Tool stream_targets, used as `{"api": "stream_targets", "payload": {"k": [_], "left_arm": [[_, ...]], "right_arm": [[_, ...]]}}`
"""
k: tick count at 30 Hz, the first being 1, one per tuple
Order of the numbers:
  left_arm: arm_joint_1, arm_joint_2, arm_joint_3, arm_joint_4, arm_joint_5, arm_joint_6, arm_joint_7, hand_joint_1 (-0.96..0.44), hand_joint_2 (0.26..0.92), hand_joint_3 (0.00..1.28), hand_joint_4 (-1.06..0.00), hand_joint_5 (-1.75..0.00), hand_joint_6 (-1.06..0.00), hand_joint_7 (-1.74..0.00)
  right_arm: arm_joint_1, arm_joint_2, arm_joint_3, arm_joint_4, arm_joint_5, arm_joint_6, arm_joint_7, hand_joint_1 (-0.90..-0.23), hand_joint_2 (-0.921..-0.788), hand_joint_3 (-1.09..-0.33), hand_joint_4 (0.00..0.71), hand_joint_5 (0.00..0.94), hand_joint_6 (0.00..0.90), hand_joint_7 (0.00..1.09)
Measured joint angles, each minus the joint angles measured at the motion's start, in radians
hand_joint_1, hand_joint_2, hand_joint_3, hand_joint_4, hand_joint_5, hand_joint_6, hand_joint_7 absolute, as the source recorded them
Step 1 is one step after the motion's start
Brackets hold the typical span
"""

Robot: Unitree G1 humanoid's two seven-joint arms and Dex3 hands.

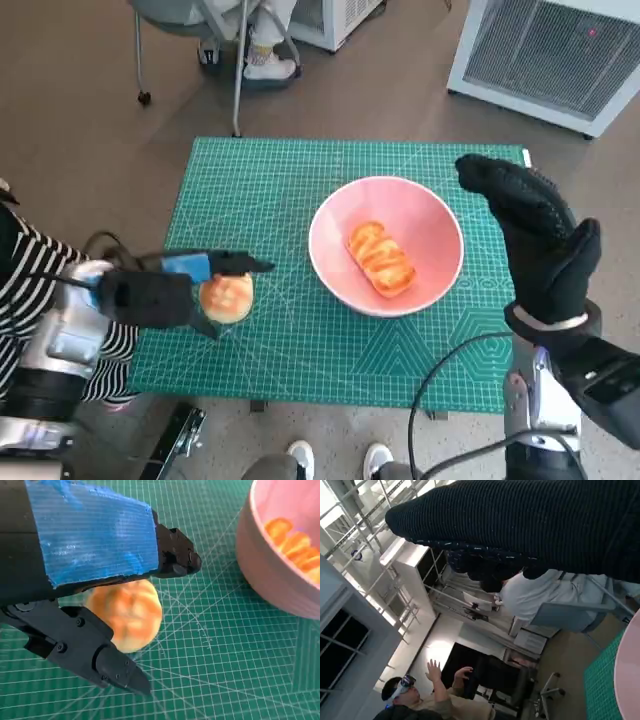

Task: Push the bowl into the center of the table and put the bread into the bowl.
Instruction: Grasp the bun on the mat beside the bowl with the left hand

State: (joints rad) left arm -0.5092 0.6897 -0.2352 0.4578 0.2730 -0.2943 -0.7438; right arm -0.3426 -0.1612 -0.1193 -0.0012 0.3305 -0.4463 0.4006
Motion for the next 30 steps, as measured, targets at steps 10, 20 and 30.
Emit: {"api": "stream_targets", "payload": {"k": [10, 20, 30], "left_arm": [[-0.006, -0.024, -0.037, 0.046, 0.128, -0.055, 0.162, 0.11, 0.830, 0.04, -0.66, -0.10, -0.67, -0.11], [-0.006, -0.024, -0.049, -0.015, 0.202, -0.003, 0.205, 0.10, 0.888, 0.06, -0.82, -0.51, -0.71, -0.64], [0.021, 0.000, -0.021, -0.103, 0.187, 0.000, 0.207, 0.01, 0.919, 0.09, -0.72, -1.13, -0.55, -1.20]], "right_arm": [[0.004, -0.016, -0.004, -0.005, 0.002, 0.005, 0.004, -0.706, -0.921, -0.718, 0.202, 0.003, 0.090, 0.43], [0.007, -0.018, -0.008, -0.007, 0.005, 0.006, 0.007, -0.710, -0.921, -0.718, 0.202, 0.002, 0.087, 0.43], [0.010, -0.018, -0.007, -0.009, 0.002, 0.006, 0.007, -0.709, -0.921, -0.719, 0.201, 0.002, 0.088, 0.43]]}}
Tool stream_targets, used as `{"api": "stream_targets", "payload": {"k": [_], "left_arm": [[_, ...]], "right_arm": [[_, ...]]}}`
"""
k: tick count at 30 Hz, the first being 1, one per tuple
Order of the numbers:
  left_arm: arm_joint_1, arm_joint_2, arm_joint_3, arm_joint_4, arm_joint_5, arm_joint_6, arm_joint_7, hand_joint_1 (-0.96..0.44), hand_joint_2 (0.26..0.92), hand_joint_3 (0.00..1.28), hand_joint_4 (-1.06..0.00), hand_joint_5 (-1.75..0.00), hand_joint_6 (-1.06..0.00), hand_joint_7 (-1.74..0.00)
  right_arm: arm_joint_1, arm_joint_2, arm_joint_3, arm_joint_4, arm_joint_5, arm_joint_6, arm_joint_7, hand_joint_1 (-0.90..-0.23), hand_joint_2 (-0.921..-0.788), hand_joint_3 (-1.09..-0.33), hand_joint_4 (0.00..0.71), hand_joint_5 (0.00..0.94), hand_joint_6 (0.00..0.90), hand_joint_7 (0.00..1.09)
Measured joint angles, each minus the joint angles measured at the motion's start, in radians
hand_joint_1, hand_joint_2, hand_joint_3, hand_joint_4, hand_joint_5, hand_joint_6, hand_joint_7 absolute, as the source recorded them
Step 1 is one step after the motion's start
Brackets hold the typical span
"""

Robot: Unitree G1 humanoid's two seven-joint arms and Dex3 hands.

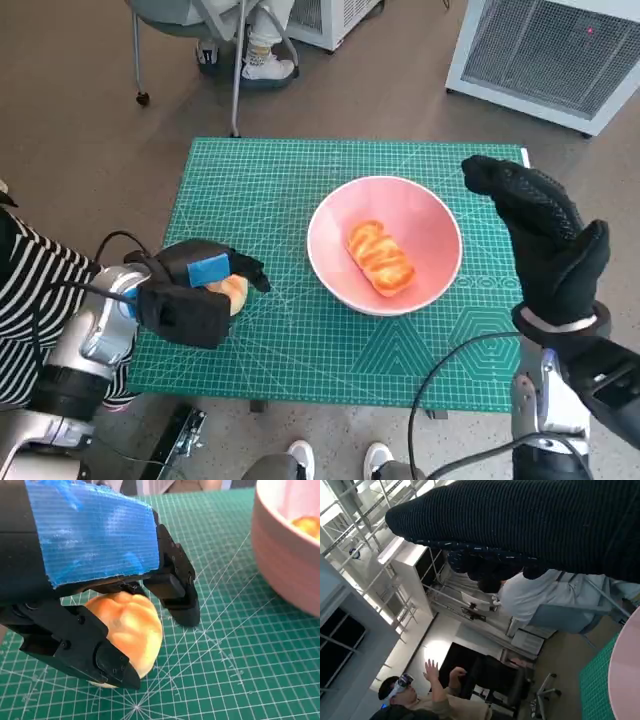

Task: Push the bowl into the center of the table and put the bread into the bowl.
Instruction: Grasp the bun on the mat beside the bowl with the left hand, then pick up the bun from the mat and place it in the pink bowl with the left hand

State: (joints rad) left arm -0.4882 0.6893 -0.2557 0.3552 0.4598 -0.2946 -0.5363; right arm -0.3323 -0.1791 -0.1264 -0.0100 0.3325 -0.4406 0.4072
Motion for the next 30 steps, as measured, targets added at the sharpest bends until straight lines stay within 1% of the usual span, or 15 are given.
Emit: {"api": "stream_targets", "payload": {"k": [4, 12, 20, 25, 30], "left_arm": [[0.007, 0.014, 0.024, -0.040, -0.019, 0.000, -0.001, 0.00, 0.920, 0.08, -0.73, -1.17, -0.56, -1.18], [0.009, 0.018, 0.077, -0.150, -0.072, 0.012, -0.013, 0.00, 0.920, 0.08, -0.73, -1.18, -0.56, -1.16], [0.001, 0.015, 0.112, -0.251, -0.101, 0.038, -0.022, 0.00, 0.921, 0.10, -0.69, -1.18, -0.55, -1.23], [-0.035, -0.001, 0.120, -0.304, -0.119, 0.045, -0.022, 0.00, 0.921, 0.09, -0.69, -1.16, -0.56, -1.24], [-0.097, -0.044, 0.118, -0.333, -0.140, 0.054, -0.022, 0.00, 0.920, 0.10, -0.68, -1.16, -0.56, -1.25]], "right_arm": [[0.000, 0.001, 0.000, 0.000, 0.000, 0.000, 0.000, -0.709, -0.921, -0.719, 0.201, 0.001, 0.090, 0.43], [0.000, 0.006, 0.003, 0.000, 0.000, -0.001, 0.000, -0.709, -0.921, -0.719, 0.201, 0.001, 0.092, 0.43], [0.000, 0.009, 0.004, 0.002, 0.000, -0.001, 0.000, -0.709, -0.921, -0.720, 0.204, 0.002, 0.091, 0.43], [0.000, 0.014, 0.003, 0.003, 0.000, -0.003, 0.000, -0.709, -0.921, -0.720, 0.205, 0.002, 0.092, 0.43], [0.000, 0.023, 0.003, 0.004, 0.000, -0.005, 0.000, -0.709, -0.921, -0.719, 0.205, 0.002, 0.092, 0.43]]}}
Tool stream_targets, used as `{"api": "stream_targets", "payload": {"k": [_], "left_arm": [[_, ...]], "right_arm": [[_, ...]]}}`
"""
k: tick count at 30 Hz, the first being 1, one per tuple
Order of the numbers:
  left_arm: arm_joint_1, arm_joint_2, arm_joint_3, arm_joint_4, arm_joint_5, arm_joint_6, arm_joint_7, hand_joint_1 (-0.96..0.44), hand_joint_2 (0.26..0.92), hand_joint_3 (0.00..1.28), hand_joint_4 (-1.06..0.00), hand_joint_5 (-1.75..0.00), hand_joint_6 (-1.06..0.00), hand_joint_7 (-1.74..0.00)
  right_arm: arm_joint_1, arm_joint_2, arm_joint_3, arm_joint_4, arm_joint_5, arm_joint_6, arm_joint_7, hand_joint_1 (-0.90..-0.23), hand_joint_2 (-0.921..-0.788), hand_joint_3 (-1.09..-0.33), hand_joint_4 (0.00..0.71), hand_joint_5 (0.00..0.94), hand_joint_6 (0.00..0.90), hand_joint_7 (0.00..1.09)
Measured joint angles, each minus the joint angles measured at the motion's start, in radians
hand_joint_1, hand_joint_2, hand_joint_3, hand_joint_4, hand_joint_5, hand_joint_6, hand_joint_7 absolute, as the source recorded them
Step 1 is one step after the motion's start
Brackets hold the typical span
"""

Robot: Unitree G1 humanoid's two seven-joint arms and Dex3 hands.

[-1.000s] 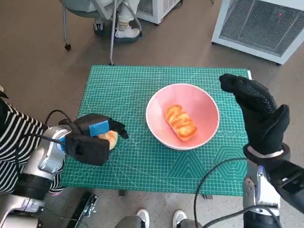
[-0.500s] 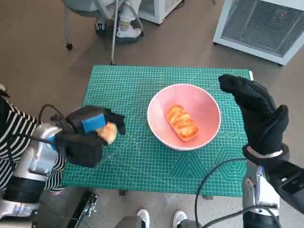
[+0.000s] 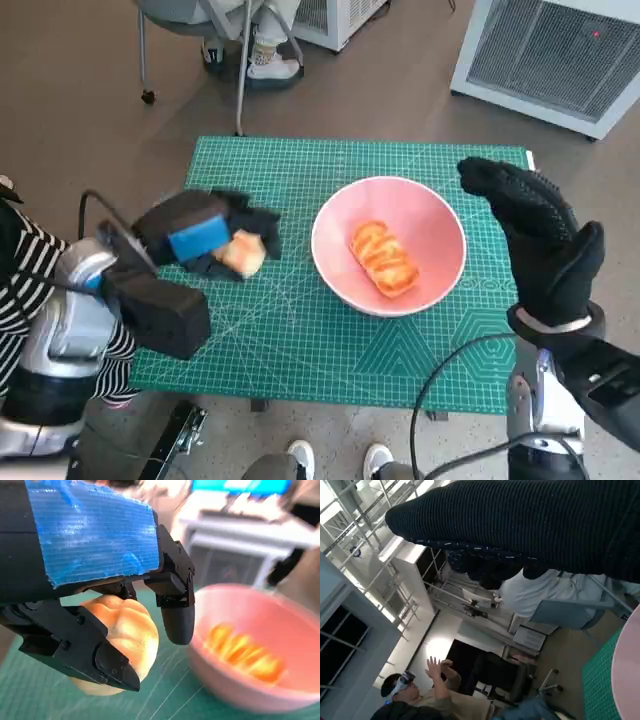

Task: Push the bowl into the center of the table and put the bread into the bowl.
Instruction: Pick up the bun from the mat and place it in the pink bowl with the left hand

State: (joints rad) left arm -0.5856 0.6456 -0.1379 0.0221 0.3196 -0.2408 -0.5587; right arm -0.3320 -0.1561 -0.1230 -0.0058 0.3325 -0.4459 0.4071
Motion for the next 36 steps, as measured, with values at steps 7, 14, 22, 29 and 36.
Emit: {"api": "stream_targets", "payload": {"k": [7, 14, 22, 29, 36], "left_arm": [[-0.091, -0.072, -0.031, -0.010, -0.009, 0.015, 0.000, 0.00, 0.921, 0.11, -0.67, -1.17, -0.54, -1.27], [-0.174, -0.151, -0.098, 0.003, 0.002, 0.017, -0.001, 0.00, 0.920, 0.11, -0.67, -1.16, -0.54, -1.28], [-0.265, -0.229, -0.157, 0.082, 0.004, 0.007, -0.013, 0.00, 0.920, 0.11, -0.67, -1.30, -0.57, -1.11], [-0.319, -0.283, -0.193, 0.195, 0.010, -0.025, -0.012, 0.00, 0.921, 0.16, -0.64, -1.26, -0.46, -1.29], [-0.323, -0.307, -0.229, 0.256, 0.041, 0.004, -0.028, -0.05, 0.801, 0.07, -0.45, -0.26, -0.34, -0.53]], "right_arm": [[0.001, 0.003, -0.003, 0.000, 0.000, -0.006, 0.000, -0.709, -0.921, -0.719, 0.205, 0.002, 0.092, 0.43], [0.006, 0.004, -0.006, 0.000, 0.000, -0.018, 0.000, -0.705, -0.921, -0.720, 0.205, 0.002, 0.092, 0.43], [0.020, 0.004, -0.011, -0.001, -0.001, -0.023, 0.000, -0.708, -0.921, -0.721, 0.203, 0.001, 0.089, 0.43], [0.039, 0.004, -0.014, -0.013, -0.004, -0.028, -0.009, -0.708, -0.921, -0.731, 0.202, 0.001, 0.081, 0.43], [0.047, 0.004, -0.023, -0.032, -0.007, -0.029, -0.025, -0.707, -0.921, -0.740, 0.198, 0.003, 0.075, 0.44]]}}
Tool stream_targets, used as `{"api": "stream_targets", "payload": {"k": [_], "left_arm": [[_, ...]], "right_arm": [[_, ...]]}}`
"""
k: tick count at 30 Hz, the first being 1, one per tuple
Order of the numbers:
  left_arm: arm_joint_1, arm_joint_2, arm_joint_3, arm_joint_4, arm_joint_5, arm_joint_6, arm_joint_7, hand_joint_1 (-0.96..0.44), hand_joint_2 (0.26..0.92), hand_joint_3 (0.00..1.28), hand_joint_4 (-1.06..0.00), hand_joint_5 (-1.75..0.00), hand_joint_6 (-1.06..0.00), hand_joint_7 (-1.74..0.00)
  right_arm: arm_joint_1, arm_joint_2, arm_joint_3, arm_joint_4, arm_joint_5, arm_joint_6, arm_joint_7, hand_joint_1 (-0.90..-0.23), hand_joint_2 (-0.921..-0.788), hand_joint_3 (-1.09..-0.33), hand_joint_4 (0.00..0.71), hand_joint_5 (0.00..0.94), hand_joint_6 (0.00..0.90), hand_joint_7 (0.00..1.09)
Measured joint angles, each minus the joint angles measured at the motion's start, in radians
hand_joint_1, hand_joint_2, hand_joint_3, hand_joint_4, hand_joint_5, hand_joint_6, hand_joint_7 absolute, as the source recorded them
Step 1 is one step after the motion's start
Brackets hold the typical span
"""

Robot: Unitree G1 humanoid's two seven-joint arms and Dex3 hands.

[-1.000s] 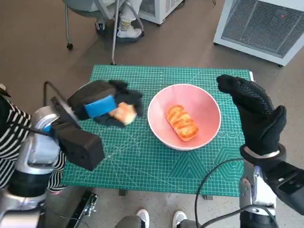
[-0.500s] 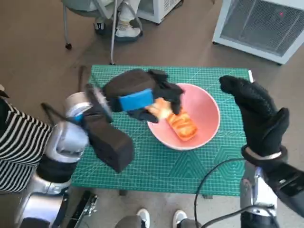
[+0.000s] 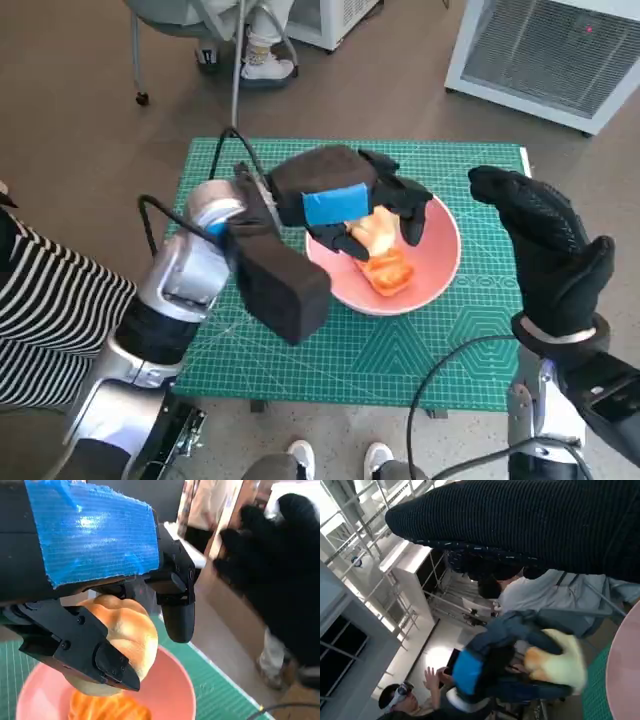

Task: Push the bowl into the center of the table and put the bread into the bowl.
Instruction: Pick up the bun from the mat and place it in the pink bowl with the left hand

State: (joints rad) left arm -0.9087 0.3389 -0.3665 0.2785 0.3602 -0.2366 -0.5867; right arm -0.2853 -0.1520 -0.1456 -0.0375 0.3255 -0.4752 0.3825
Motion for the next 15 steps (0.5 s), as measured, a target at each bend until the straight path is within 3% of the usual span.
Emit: {"api": "stream_targets", "payload": {"k": [5, 15], "left_arm": [[0.000, 0.000, -0.017, 0.012, 0.024, 0.062, -0.035, -0.11, 0.784, 0.03, -0.39, -0.04, -0.30, -0.28], [0.001, 0.015, -0.012, 0.002, 0.035, 0.102, -0.058, -0.27, 0.777, 0.01, -0.18, 0.00, -0.23, -0.11]], "right_arm": [[0.005, 0.000, -0.004, -0.013, -0.010, 0.001, -0.018, -0.706, -0.921, -0.743, 0.196, 0.002, 0.070, 0.44], [0.007, 0.000, -0.009, -0.036, -0.017, 0.019, -0.057, -0.714, -0.921, -0.746, 0.194, 0.001, 0.059, 0.46]]}}
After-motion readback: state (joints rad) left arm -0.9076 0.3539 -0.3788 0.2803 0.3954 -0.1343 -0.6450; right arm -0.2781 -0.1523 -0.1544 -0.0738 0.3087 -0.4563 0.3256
